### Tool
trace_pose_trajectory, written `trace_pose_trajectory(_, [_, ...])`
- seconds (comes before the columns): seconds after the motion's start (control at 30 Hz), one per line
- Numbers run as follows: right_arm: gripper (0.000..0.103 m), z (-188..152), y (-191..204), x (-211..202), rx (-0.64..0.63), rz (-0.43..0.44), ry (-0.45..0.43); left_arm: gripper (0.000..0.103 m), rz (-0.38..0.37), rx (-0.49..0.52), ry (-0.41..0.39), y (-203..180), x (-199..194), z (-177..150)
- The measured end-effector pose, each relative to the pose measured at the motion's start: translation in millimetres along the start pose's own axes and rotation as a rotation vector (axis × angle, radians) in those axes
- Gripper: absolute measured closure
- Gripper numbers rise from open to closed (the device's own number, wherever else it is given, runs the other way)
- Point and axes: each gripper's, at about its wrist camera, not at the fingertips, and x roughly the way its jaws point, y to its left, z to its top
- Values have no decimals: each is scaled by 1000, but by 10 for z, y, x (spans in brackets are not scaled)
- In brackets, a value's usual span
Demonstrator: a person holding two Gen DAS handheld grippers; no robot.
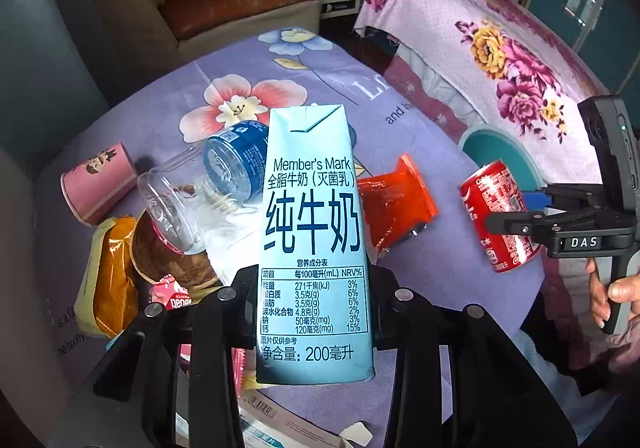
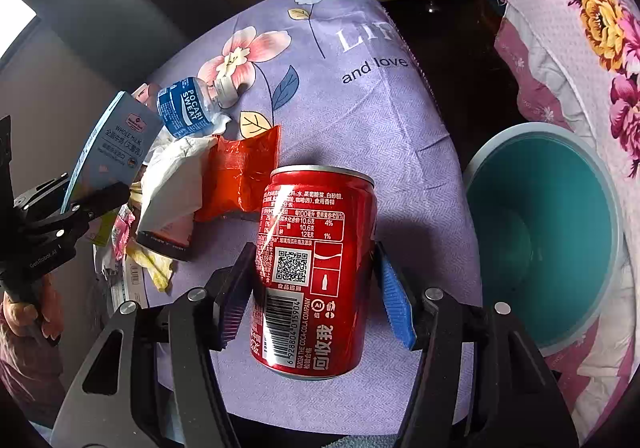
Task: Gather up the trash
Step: 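Carry the can and carton over the teal bin and open both tools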
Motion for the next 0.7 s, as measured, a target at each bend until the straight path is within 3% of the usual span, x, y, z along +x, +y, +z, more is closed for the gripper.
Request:
trace_pose_trajectory(0.23, [47,-23,-181,-333,35,13,-88,65,-53,-5,-45,-340,-180,22])
trace_pose_trajectory(0.4, [47,-52,-596,-667,120,-19,-168,65,-109,34,-15,-905,107,-7])
trace_pose_trajectory(0.7, [47,-259,-1479,-1071,273,-109,-254,65,-194,110,53,-1960,720,247])
